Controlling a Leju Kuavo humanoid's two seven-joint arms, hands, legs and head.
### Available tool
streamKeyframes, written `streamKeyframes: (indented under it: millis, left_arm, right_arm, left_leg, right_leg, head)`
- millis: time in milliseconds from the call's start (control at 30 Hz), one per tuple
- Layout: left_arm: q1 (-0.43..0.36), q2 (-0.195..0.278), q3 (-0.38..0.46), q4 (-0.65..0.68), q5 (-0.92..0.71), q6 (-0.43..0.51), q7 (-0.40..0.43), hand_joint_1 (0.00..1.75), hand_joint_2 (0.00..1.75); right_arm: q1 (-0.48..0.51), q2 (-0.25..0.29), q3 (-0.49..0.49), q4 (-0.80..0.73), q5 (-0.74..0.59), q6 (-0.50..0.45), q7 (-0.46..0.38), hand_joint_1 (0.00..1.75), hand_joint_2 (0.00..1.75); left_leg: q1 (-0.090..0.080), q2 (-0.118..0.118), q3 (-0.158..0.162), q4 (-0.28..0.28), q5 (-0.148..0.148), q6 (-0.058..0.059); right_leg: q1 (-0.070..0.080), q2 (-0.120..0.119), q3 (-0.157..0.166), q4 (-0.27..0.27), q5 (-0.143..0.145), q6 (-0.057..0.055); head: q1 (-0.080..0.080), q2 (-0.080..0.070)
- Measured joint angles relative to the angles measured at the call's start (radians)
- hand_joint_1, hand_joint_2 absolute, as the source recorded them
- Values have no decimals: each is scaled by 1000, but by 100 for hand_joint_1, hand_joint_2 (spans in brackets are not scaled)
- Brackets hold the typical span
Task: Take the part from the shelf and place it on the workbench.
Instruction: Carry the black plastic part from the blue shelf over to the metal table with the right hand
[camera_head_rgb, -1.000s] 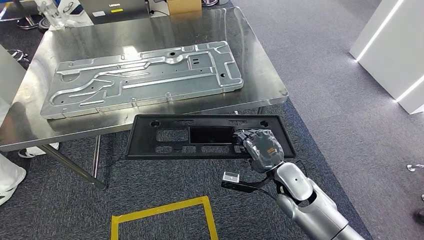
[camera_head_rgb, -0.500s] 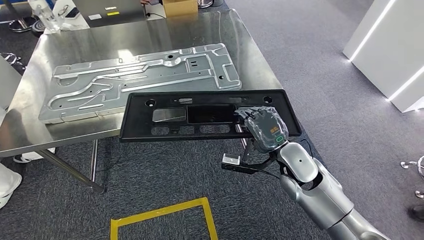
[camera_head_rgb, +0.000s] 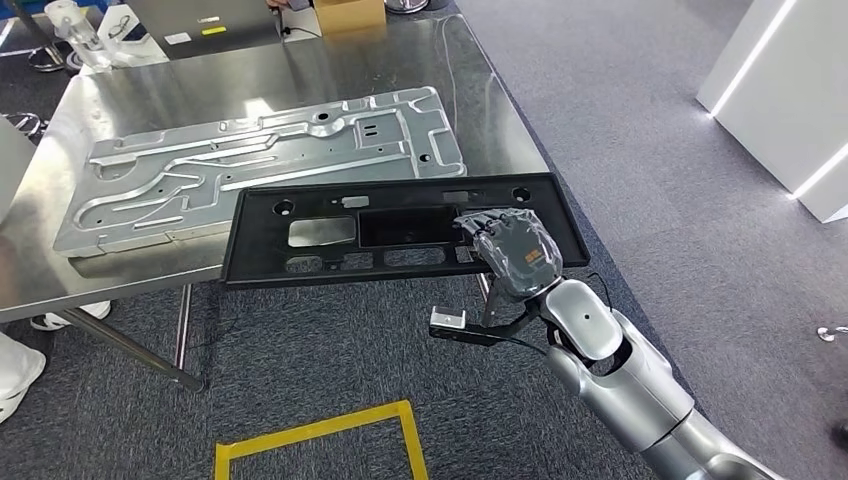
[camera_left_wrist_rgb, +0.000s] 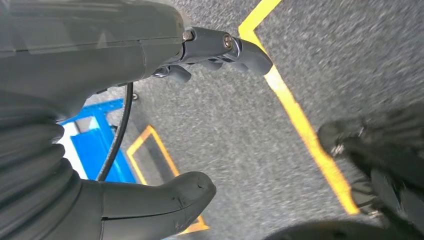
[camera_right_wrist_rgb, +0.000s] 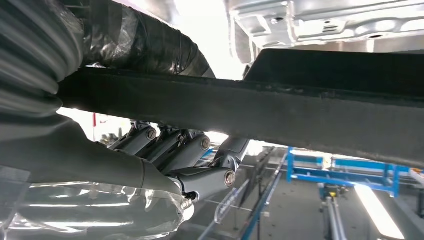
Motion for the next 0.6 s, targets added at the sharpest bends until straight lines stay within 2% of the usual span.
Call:
streamKeyframes:
  millis: [33, 67, 100, 167, 200, 233, 300, 367, 400, 433, 500, 533, 567, 600]
  left_arm:
    - [0, -1, 0, 0, 0, 0, 0, 0, 175]
    - [1, -2, 1, 0, 0, 0, 0, 0, 175]
    - [3, -2, 1, 0, 0, 0, 0, 0, 175]
    - [5, -2, 3, 0, 0, 0, -1, 0, 175]
    - [5, -2, 4, 0, 0, 0, -1, 0, 175]
    - [4, -2, 4, 0, 0, 0, -2, 0, 175]
    - [5, -2, 6, 0, 0, 1, -2, 0, 175]
    - [5, -2, 6, -1, -1, 3, -2, 0, 175]
    - [6, -3, 7, -1, -1, 4, -3, 0, 175]
    - [5, -3, 7, -1, -1, 3, -3, 0, 175]
    - [3, -5, 8, -1, -2, 3, -4, 0, 175]
    - [3, -6, 10, -1, -2, 3, -4, 0, 175]
    - [3, -7, 11, -1, -2, 3, -4, 0, 175]
    - [3, -9, 13, -1, -3, 3, -5, 0, 175]
  right_arm:
    - [-2, 3, 4, 3, 0, 0, 0, 175, 175]
    - [-3, 6, 9, 7, 1, 1, 1, 175, 175]
    - [-4, 10, 13, 10, 2, 1, 1, 175, 175]
    - [-13, 20, 21, 16, 5, 4, 2, 175, 175]
    - [-20, 23, 24, 19, 6, 5, 4, 175, 175]
    - [-28, 26, 28, 22, 6, 7, 5, 175, 175]
    - [-40, 32, 35, 28, 7, 12, 9, 175, 175]
    - [-51, 38, 41, 33, 8, 17, 11, 175, 175]
    - [-59, 41, 43, 36, 8, 20, 11, 175, 175]
    - [-68, 42, 44, 39, 8, 21, 12, 175, 175]
    - [-80, 44, 46, 46, 8, 22, 14, 175, 175]
    - [-82, 44, 48, 50, 8, 23, 15, 175, 175]
    - [-83, 45, 51, 55, 8, 25, 16, 175, 175]
    - [-85, 45, 54, 60, 8, 28, 17, 175, 175]
  left_leg:
    - [0, 3, -34, 48, -7, 2]
    - [-1, 3, -50, 58, 9, 6]
    - [-3, 3, -45, 27, 44, 12]
    - [-12, 6, 3, -104, 132, 29]
    - [-19, 8, 27, -159, 158, 37]
    - [-25, 10, 43, -195, 167, 43]
    - [-33, 11, 52, -216, 160, 49]
    - [-28, 8, 69, -240, 161, 52]
    - [-25, 7, 79, -253, 162, 55]
    - [-21, 7, 89, -262, 163, 57]
    - [-22, 4, 99, -262, 154, 63]
    - [-22, 2, 105, -260, 148, 64]
    - [-22, -2, 113, -258, 140, 64]
    - [-22, -6, 121, -255, 132, 63]
  right_leg:
    - [4, -5, 5, 0, -5, -2]
    - [8, -8, 11, 0, -10, -3]
    - [11, -11, 19, 0, -16, -4]
    - [14, -15, 38, -3, -29, -4]
    - [14, -16, 44, -5, -33, -2]
    - [13, -17, 47, -8, -35, 2]
    - [10, -20, 47, -15, -36, 11]
    - [9, -19, 48, -10, -43, 20]
    - [9, -15, 38, 13, -55, 23]
    - [9, -11, 18, 53, -72, 25]
    - [9, -4, -59, 179, -112, 29]
    - [8, -3, -96, 228, -118, 31]
    - [6, -3, -121, 249, -104, 33]
    - [5, -3, -125, 228, -70, 34]
  head:
    - [0, 0]
    - [0, 0]
    - [0, 0]
    - [0, 0]
    - [0, 0]
    - [0, 0]
    - [0, 0]
    - [0, 0]
    - [0, 0]
    - [0, 0]
    - [1, 0]
    - [1, 0]
    - [1, 0]
    - [1, 0]
